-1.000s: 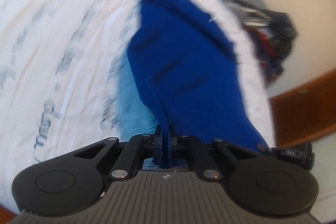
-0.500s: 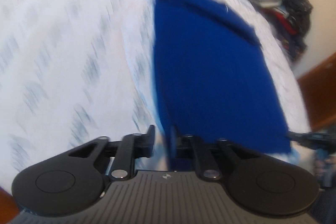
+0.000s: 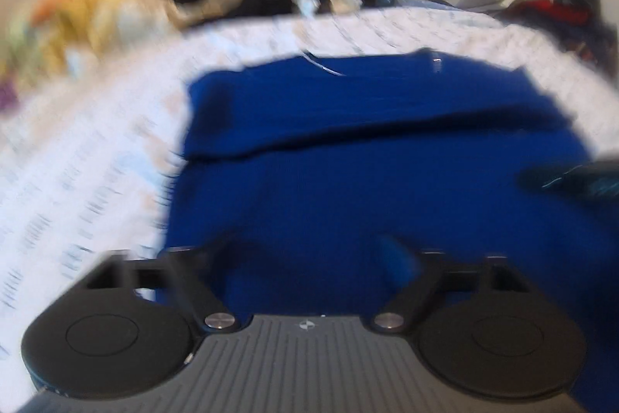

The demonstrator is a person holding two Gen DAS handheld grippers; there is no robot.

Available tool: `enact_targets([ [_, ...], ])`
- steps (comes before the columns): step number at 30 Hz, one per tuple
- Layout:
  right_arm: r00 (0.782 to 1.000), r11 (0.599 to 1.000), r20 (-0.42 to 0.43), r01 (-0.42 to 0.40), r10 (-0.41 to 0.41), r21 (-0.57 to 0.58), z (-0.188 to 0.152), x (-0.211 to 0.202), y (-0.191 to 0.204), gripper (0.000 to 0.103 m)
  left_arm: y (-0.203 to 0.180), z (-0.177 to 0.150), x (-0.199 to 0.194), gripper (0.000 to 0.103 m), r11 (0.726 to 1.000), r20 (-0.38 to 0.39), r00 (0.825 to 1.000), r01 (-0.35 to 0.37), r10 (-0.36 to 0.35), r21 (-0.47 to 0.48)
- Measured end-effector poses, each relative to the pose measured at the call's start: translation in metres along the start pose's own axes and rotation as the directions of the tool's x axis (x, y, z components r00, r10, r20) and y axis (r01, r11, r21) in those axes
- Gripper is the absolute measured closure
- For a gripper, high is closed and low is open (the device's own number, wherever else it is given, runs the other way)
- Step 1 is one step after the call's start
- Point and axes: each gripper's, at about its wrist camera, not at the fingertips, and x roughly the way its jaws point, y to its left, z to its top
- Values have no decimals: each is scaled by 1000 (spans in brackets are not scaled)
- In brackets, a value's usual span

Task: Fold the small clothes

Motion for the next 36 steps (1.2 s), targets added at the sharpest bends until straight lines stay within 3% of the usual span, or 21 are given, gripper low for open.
enact_targets([
  [2,998,997,59,-6,11,-79,-22,-13,-19,67,32,-8,-3,0,996,-32,998,46,-49,-72],
  [3,995,994,101,15,-3,-111,-33,-19,-30,67,44,-11,-3,0,994,-37,999,34,-38,-99],
  [6,992,998,118,-47,41,45,-40,-34,-63,67,55,-13,-5,0,993,-40,999,9,-14,-116],
  [7,992,998,115,-48,43,44,-38,-34,-63,66,51,-10,-7,0,995,-43,999,-14,10,-101],
  [9,998,1000,59,18,-19,24,-28,-37,-50,65,41,-4,-21,14,995,-42,999,-32,28,-90],
  [11,998,996,23,51,-52,68,-16,-50,-30,61,32,0,-42,8,993,-6,999,37,-38,-109],
  [13,997,998,65,-44,41,48,-22,-67,-9,47,17,-1,-50,5,991,0,997,81,-82,-109],
  [14,996,997,56,-73,71,34,-25,-67,3,29,9,-5,-51,5,990,-22,994,106,-109,-94],
  [15,996,997,29,-80,79,17,-33,-66,14,23,3,-10,-49,5,989,-45,991,124,-128,-77],
  [16,997,997,-2,-74,74,-8,-40,-62,21,23,-4,-19,-46,5,991,-78,989,122,-126,-47],
  [17,998,998,-46,-51,49,-44,-50,-55,27,23,-8,-29,-47,0,995,-61,993,101,-101,-6],
  [18,1000,993,-6,-20,19,-119,-63,-59,32,21,-6,-38,-52,0,996,-17,996,91,-90,20],
  [19,1000,981,22,22,-19,-193,-77,-65,33,17,1,-42,-57,0,994,-32,994,110,-109,8],
  [20,999,979,49,33,-23,-202,-87,-72,28,4,9,-45,-60,0,993,-44,992,116,-117,-10],
  [21,999,990,33,24,-20,-139,-94,-82,15,2,15,-50,-65,0,994,-43,993,107,-107,-8],
  [25,997,992,22,78,-76,-104,-112,-115,-10,2,26,-62,-83,0,996,-63,995,81,-82,-30],
  [28,992,993,-44,113,-115,-45,-104,-121,-2,2,20,-64,-92,0,997,-85,995,45,-51,-63],
  [31,999,999,-31,40,-40,7,-96,-126,15,2,17,-63,-96,0,996,-88,996,26,-34,-83],
  [34,999,999,-36,-8,7,-47,-107,-122,33,2,17,-66,-98,0,996,-80,996,24,-31,-82],
  [36,998,988,-45,24,-32,-156,-121,-114,47,0,19,-68,-98,0,996,-75,997,28,-34,-82],
])
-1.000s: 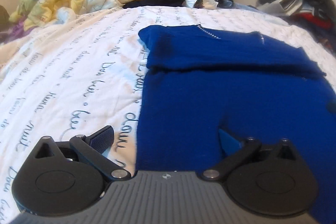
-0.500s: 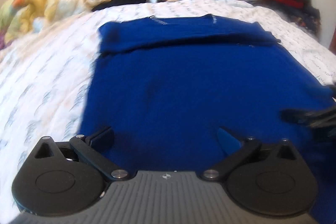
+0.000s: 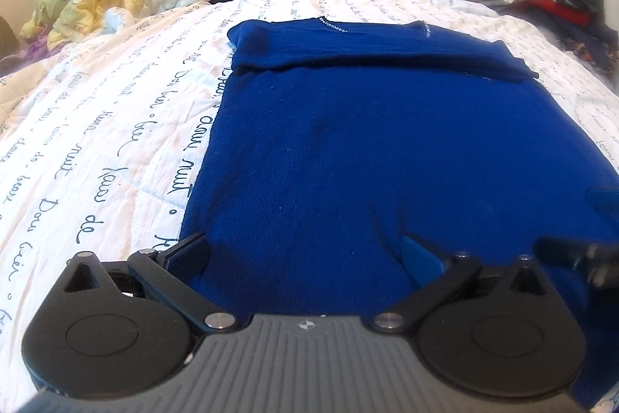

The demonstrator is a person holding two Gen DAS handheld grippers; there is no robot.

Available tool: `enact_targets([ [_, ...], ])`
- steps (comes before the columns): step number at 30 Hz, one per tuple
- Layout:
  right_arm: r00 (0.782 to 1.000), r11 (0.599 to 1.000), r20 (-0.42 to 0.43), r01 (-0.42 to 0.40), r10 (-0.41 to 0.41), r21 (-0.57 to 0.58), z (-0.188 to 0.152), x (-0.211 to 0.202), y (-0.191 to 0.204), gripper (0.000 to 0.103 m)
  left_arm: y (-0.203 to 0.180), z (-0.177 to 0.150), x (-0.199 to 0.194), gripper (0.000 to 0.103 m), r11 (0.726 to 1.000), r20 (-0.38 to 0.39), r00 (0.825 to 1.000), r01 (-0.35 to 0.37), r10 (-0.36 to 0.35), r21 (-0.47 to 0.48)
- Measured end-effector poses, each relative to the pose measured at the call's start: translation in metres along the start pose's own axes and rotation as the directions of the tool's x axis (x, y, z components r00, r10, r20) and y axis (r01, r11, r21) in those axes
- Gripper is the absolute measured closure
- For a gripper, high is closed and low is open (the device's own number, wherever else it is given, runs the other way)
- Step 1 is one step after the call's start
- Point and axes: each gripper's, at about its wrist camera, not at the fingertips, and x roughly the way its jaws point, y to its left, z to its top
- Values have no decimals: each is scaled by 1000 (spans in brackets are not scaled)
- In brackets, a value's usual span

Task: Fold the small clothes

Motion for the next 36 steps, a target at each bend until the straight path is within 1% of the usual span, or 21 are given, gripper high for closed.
enact_targets([
  [1,998,998,66,13,-10,-57,-9,-3,6,0,-1,-1,0,0,1000,3,1000,0,0,1],
  [2,996,999,84,-13,16,-31,-17,-8,2,0,-1,-2,-1,0,1000,3,1000,1,-1,1],
  [5,997,999,67,-26,28,-32,-24,-20,-7,0,-1,-5,-12,1,1000,-29,1000,12,-12,-6],
  [6,998,999,53,-28,30,-29,-25,-25,-10,0,-3,-6,-18,4,1000,-35,999,29,-29,-2],
  [8,1000,1000,0,-11,11,-26,-23,-35,-8,0,-12,-11,-33,2,995,-23,995,95,-95,33],
  [9,1000,1000,-23,1,-1,-8,-18,-42,-6,0,-18,-14,-38,1,992,-19,994,108,-107,62],
  [11,1000,1000,5,-7,7,10,-10,-50,0,0,-29,-19,-38,1,987,-47,995,95,-89,132],
  [13,999,1000,20,-28,28,8,-12,-50,7,0,-25,-24,-34,0,986,-65,992,115,-107,125],
  [15,999,999,-29,-30,30,-30,-23,-37,16,0,-18,-26,-37,0,980,-80,988,140,-130,142],
  [16,999,996,30,-18,21,-82,-33,-43,21,0,-14,-29,-40,0,978,-85,987,147,-136,149],
  [18,997,997,28,-64,65,-48,-40,-49,13,0,-5,-34,-47,0,974,-95,985,161,-147,160],
  [20,996,993,-4,-85,85,-76,-40,-56,8,0,-4,-32,-52,1,970,-85,986,156,-142,185],
  [22,994,992,-52,-103,100,-72,-24,-55,1,0,-5,-14,-50,1,968,-29,990,143,-140,206],
  [25,998,997,28,-57,59,-60,22,-44,-12,0,-15,28,-25,0,970,74,988,115,-133,214],
  [27,996,999,75,-41,43,-29,57,-23,-21,0,-25,57,7,0,974,87,988,108,-128,201],
  [30,998,999,50,23,-25,49,101,35,-37,0,-42,85,61,1,971,74,996,25,-44,238],
  [31,998,998,36,43,-45,51,107,46,-39,0,-45,88,78,1,967,58,998,-21,6,255],
  [32,996,995,-3,89,-89,34,115,64,-44,0,-43,88,89,0,966,47,999,-34,23,256],
  [33,993,993,-31,119,-118,12,114,78,-48,0,-34,85,90,0,974,63,998,-3,-12,228],
  [35,998,997,42,37,-40,68,100,79,-67,0,-10,80,92,0,986,49,996,60,-69,153],
  [36,997,999,76,30,-33,35,92,75,-72,0,2,78,92,0,990,34,996,82,-87,116],
])
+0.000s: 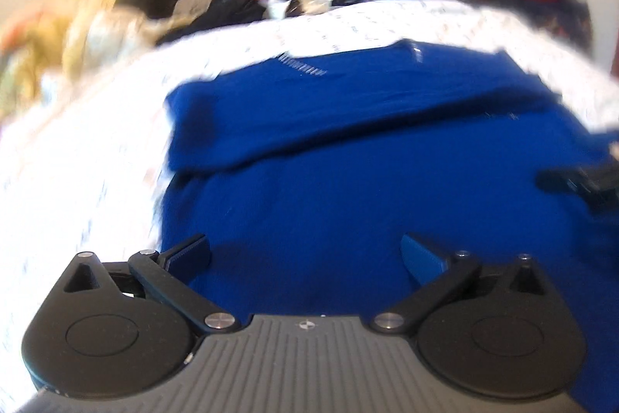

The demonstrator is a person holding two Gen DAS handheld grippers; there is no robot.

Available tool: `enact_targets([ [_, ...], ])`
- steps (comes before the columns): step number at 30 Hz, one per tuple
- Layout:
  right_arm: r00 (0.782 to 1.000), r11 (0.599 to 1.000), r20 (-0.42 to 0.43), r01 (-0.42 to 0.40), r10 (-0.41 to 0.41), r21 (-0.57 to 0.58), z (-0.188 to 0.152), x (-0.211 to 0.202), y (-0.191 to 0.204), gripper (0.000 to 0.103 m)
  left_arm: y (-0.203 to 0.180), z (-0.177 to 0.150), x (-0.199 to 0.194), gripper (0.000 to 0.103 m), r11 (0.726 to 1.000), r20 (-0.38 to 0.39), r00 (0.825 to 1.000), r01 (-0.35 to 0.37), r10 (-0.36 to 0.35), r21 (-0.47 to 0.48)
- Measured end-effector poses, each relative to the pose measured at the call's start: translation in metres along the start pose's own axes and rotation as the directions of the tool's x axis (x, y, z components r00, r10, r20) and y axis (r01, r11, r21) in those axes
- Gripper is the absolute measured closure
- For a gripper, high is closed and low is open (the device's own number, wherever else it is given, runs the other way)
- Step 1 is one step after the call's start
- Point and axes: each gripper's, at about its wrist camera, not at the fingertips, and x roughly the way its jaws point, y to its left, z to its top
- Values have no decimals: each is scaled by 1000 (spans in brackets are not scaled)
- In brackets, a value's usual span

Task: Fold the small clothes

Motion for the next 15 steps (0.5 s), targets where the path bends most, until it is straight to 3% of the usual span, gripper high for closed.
enact_targets([
  [3,999,999,-34,-35,35,-27,-2,-8,-14,0,14,5,-7,4,1000,-20,999,-26,26,-8],
  [5,995,998,-77,-58,60,17,19,-11,-25,0,17,26,-9,5,999,25,1000,-9,10,-31],
  [8,991,988,102,-97,85,123,62,-12,-43,0,14,67,7,0,999,126,992,-5,12,-53],
  [10,986,982,146,-100,77,160,91,11,-50,0,7,98,39,0,999,127,992,-8,14,-48],
  [13,999,981,16,-34,32,190,115,66,-51,0,3,119,94,2,996,37,995,-89,90,-29],
  [15,997,993,-81,-3,13,121,108,89,-39,0,7,115,118,0,995,-34,994,-100,100,-16],
])
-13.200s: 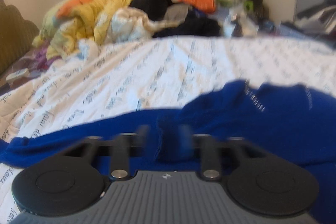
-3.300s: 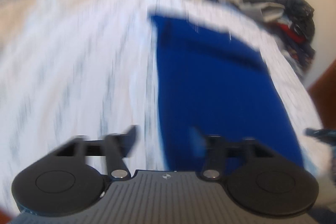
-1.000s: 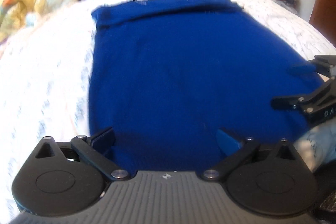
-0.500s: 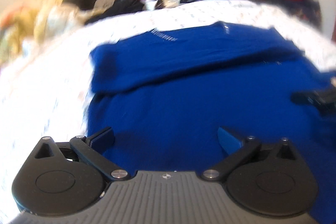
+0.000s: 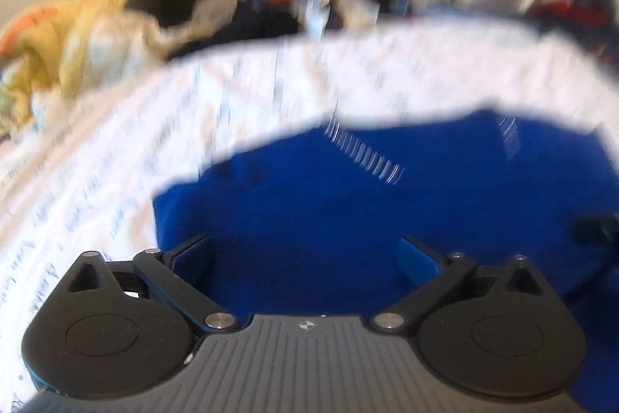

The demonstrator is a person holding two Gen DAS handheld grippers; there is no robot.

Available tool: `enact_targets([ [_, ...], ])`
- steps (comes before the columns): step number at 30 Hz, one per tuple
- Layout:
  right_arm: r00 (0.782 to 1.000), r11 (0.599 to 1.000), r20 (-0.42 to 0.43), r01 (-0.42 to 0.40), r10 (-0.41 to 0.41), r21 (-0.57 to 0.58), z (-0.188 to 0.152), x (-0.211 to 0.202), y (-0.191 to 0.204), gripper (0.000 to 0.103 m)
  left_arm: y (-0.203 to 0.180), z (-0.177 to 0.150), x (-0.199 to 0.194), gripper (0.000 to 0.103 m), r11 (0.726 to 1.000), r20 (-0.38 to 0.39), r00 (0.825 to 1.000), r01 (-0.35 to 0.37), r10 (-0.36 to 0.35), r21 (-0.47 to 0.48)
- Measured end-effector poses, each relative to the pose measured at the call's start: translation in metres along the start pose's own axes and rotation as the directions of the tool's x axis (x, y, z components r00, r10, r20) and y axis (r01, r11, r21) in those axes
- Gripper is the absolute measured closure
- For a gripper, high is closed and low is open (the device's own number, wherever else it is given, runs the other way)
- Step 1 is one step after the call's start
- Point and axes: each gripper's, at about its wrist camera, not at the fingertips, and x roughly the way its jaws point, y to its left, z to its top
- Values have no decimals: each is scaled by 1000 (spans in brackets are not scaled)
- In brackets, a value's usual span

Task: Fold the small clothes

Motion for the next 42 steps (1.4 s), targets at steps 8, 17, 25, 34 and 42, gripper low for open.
enact_targets([
  [8,994,992,104,28,-15,-126,-57,-37,-21,0,14,-15,-5,0,999,58,998,34,-32,-36],
  [17,995,983,98,-16,34,-181,-40,-3,3,0,9,-16,-15,0,999,62,997,-48,48,-6],
  [25,993,992,35,-107,109,-62,-92,-81,18,0,-9,-87,-101,0,984,-51,989,133,-140,-120],
  [34,998,996,6,62,-62,-69,-173,-131,38,0,-14,-160,-170,0,996,-46,997,55,-59,-73],
  [42,994,995,103,57,-48,-87,-199,-140,40,0,-17,-179,-181,0,996,38,998,51,-48,-74],
])
